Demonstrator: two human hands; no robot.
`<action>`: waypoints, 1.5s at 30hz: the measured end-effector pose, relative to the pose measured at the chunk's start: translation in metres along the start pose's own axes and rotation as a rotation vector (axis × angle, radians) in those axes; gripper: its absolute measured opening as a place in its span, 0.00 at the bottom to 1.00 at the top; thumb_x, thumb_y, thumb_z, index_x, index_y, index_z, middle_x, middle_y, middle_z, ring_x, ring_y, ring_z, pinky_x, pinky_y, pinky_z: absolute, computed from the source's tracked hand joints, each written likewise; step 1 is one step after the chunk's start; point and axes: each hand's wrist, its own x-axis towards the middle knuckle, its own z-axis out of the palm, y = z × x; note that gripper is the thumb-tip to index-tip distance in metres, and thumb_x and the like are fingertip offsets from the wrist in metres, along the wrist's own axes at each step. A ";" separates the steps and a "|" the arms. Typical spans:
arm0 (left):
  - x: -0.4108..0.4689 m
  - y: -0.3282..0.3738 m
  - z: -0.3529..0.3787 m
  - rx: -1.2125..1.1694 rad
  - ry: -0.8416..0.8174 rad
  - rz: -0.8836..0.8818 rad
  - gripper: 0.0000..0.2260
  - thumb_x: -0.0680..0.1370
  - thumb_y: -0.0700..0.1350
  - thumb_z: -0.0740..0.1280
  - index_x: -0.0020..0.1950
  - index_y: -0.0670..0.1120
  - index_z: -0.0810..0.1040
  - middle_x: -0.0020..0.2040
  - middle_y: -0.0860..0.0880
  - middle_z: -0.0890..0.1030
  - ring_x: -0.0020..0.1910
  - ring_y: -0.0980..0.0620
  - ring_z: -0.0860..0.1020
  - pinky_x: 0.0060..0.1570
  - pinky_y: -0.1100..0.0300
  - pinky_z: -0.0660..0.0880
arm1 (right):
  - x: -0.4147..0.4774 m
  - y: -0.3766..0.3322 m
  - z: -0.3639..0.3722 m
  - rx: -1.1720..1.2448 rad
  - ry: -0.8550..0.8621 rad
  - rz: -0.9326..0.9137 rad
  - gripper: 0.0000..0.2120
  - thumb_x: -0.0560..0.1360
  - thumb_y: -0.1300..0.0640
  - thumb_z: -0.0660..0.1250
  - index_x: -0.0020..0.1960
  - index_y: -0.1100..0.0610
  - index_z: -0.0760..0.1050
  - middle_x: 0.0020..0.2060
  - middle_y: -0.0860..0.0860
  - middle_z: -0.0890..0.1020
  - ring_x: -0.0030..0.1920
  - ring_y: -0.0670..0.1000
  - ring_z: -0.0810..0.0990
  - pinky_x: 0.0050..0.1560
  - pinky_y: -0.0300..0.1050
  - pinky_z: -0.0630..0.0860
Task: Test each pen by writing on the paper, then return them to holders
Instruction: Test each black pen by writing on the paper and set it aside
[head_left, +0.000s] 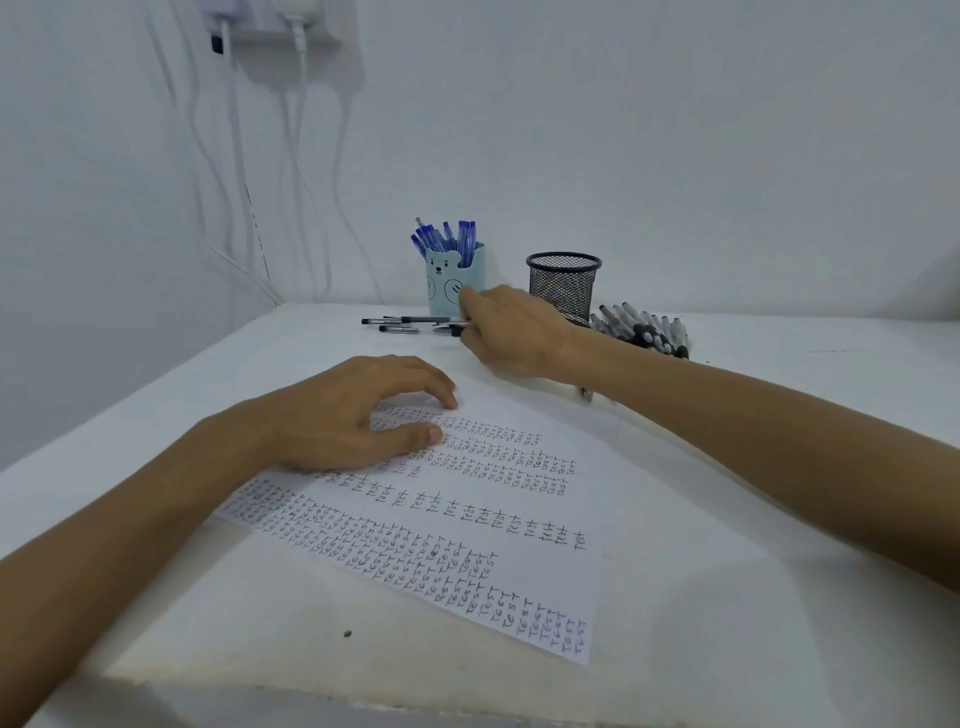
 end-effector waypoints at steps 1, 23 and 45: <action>0.000 0.000 0.000 0.001 0.000 0.001 0.22 0.78 0.69 0.62 0.67 0.61 0.77 0.69 0.68 0.74 0.71 0.66 0.71 0.71 0.65 0.64 | -0.005 0.002 -0.003 -0.003 0.039 0.018 0.16 0.84 0.46 0.55 0.49 0.59 0.69 0.40 0.53 0.77 0.38 0.55 0.72 0.37 0.50 0.70; 0.001 0.034 0.005 -0.018 -0.025 0.128 0.19 0.79 0.67 0.65 0.68 0.63 0.76 0.73 0.67 0.72 0.74 0.62 0.70 0.74 0.49 0.68 | -0.097 0.005 -0.032 0.870 0.275 0.300 0.25 0.86 0.42 0.52 0.46 0.56 0.81 0.28 0.51 0.77 0.27 0.46 0.75 0.30 0.40 0.71; 0.001 0.043 0.007 -0.061 -0.070 0.167 0.17 0.80 0.58 0.70 0.70 0.61 0.77 0.73 0.64 0.72 0.75 0.60 0.69 0.74 0.55 0.66 | -0.127 0.000 -0.038 1.172 -0.086 0.313 0.07 0.76 0.69 0.67 0.42 0.72 0.73 0.28 0.60 0.81 0.24 0.52 0.70 0.25 0.39 0.67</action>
